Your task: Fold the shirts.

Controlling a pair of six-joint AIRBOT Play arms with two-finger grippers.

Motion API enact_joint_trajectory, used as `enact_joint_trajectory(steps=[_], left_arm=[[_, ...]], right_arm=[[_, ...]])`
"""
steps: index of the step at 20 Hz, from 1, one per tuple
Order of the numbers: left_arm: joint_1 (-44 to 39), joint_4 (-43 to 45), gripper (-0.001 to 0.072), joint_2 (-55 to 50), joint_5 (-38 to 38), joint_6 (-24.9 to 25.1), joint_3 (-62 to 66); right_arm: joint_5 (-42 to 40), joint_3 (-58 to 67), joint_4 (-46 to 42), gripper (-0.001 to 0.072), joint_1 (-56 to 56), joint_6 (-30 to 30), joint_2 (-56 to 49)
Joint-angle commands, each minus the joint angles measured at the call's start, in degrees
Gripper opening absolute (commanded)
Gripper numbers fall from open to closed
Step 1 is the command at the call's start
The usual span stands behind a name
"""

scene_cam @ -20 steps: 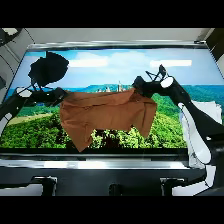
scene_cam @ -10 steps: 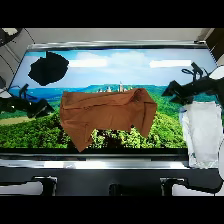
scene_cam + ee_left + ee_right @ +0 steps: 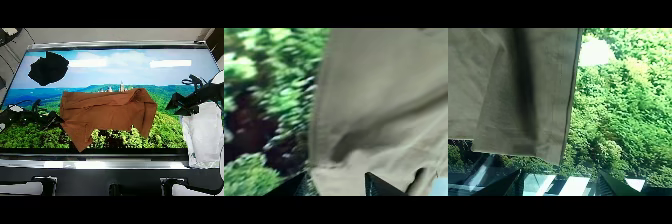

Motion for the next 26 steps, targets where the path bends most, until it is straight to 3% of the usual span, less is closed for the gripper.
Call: enact_joint_trajectory(steps=[1, 3, 4, 10, 13, 18, 21, 23, 24, 26], left_arm=[[-2.1, -0.9, 0.0354, -0.7, 6.0, 1.1, -0.9], [-3.1, -0.9, 0.0073, -0.7, 7.5, 0.9, -0.9], [-3.3, -0.9, 0.0029, -0.7, 7.9, 0.9, -0.9], [-3.3, -0.9, 0.0028, -0.4, 5.6, 0.9, -0.9], [-3.3, -0.9, 0.0028, 0.2, 4.4, 0.9, -0.9], [-3.3, -0.9, 0.0028, 0.7, 4.4, 0.9, -0.9], [-3.3, -0.9, 0.0028, 0.9, 4.0, 0.9, -0.9], [-3.1, -0.9, 0.0028, 0.9, 3.6, 0.9, -0.5], [-3.1, -0.9, 0.0028, 0.9, 3.1, 0.9, -0.2], [-3.1, -0.9, 0.0029, 0.9, 1.7, 0.9, 0.6]], right_arm=[[1.0, -0.5, -0.6, 0.0540, -0.1, -0.1, 0.1], [0.8, -5.1, -0.7, 0.0541, -0.1, -0.7, 1.6], [-0.5, -9.7, -0.7, 0.0541, -0.1, -0.7, 3.1], [-18.4, -36.0, 12.9, 0.0557, -0.1, -1.6, 7.1], [-24.6, -39.3, 15.8, 0.0540, -0.1, -1.6, 7.1], [-26.2, -39.5, 15.4, 0.0541, 6.2, -1.5, 5.4], [-30.0, -39.5, 15.5, 0.0525, 10.3, 1.7, 3.7], [-32.1, -39.5, 15.4, 0.0468, 12.1, 3.1, 2.8], [-33.6, -39.5, 15.5, 0.0364, 12.5, 3.8, 2.7], [-35.6, -39.5, 15.3, 0.0049, 12.5, 5.4, 2.8]])
